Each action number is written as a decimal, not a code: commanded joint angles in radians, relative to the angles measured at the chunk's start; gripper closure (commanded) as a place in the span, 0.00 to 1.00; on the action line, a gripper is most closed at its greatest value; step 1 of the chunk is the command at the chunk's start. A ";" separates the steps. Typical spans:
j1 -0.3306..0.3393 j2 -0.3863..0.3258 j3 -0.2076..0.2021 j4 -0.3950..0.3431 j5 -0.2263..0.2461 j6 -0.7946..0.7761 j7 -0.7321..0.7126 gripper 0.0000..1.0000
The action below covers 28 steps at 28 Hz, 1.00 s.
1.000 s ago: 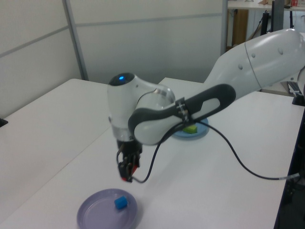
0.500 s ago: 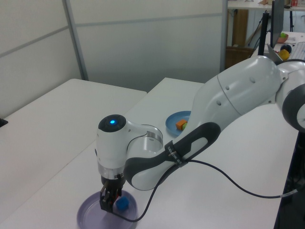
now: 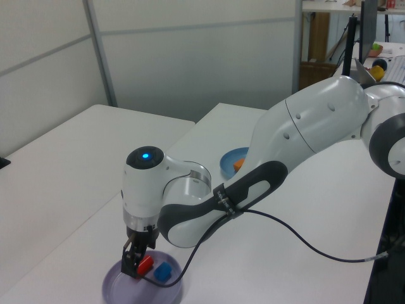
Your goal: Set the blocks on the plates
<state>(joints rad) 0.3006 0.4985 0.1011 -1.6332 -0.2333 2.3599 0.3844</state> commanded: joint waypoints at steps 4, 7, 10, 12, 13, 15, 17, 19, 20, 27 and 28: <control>-0.017 -0.121 -0.032 -0.005 -0.014 -0.201 0.030 0.00; -0.023 -0.184 -0.076 -0.005 -0.009 -0.313 0.025 0.00; -0.025 -0.231 -0.107 -0.005 -0.006 -0.401 0.021 0.00; -0.025 -0.276 -0.112 -0.005 -0.009 -0.501 0.019 0.00; -0.025 -0.288 -0.113 -0.005 -0.011 -0.539 0.018 0.00; -0.035 -0.313 -0.126 -0.005 -0.009 -0.594 0.005 0.00; -0.066 -0.353 -0.136 -0.007 0.002 -0.629 -0.068 0.00; -0.089 -0.379 -0.138 -0.010 0.037 -0.654 -0.104 0.00; -0.103 -0.393 -0.141 -0.011 0.063 -0.666 -0.119 0.00; -0.198 -0.520 -0.146 -0.074 0.144 -0.677 -0.212 0.00; -0.224 -0.540 -0.146 -0.083 0.166 -0.676 -0.226 0.00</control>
<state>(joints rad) 0.1274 0.0620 -0.0400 -1.6339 -0.1227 1.6870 0.2228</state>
